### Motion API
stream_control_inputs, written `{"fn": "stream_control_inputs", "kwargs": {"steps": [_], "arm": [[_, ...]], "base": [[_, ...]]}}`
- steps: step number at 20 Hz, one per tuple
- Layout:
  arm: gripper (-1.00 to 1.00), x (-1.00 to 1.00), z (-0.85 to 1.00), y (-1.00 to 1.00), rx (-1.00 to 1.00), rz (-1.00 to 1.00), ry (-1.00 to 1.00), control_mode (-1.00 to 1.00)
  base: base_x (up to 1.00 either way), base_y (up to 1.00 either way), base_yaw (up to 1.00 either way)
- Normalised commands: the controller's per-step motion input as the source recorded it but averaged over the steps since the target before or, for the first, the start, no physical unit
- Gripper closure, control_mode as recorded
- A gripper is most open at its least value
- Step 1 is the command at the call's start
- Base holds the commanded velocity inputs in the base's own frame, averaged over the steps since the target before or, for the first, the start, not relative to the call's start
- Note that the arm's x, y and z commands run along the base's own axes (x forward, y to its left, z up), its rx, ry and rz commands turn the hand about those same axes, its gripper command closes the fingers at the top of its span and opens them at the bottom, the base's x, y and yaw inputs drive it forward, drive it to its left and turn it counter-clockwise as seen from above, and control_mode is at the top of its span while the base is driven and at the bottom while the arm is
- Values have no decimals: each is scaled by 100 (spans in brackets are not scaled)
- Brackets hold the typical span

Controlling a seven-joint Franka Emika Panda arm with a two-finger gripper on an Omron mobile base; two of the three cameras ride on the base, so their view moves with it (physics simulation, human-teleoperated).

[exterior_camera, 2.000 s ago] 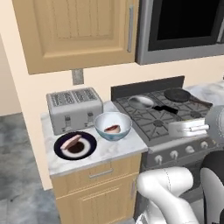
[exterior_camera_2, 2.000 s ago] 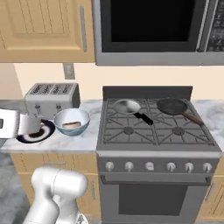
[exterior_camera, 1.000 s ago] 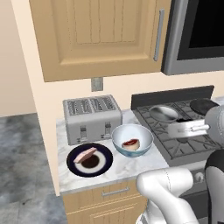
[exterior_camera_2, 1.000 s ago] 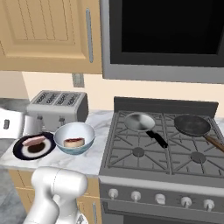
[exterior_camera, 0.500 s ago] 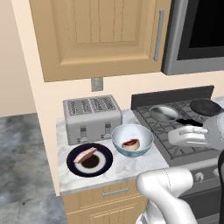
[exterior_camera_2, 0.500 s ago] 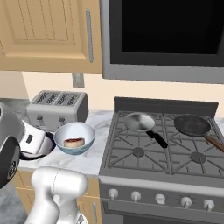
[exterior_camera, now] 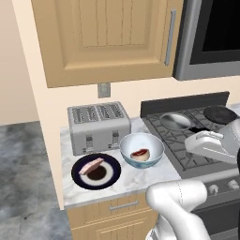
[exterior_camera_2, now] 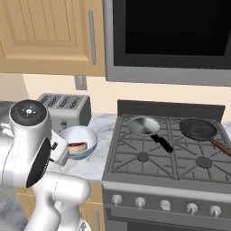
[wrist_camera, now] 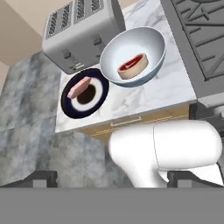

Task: Place one of the steaks on the plate and the other in the bowl. Then place the bowl in the fridge.

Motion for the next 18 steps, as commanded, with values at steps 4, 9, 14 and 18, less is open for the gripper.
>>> {"fn": "stream_control_inputs", "kwargs": {"steps": [4, 9, 14, 18], "arm": [[-100, 43, -26, -23, 1, 2, 0, -100], [-100, 44, -23, -35, 2, 0, 15, -100], [-100, 44, -31, -7, 0, -3, 8, -100], [-100, 36, -34, 0, 0, 0, 0, -100]], "base": [[0, 0, 0], [0, 0, 0], [0, 0, 0], [0, 0, 0]]}}
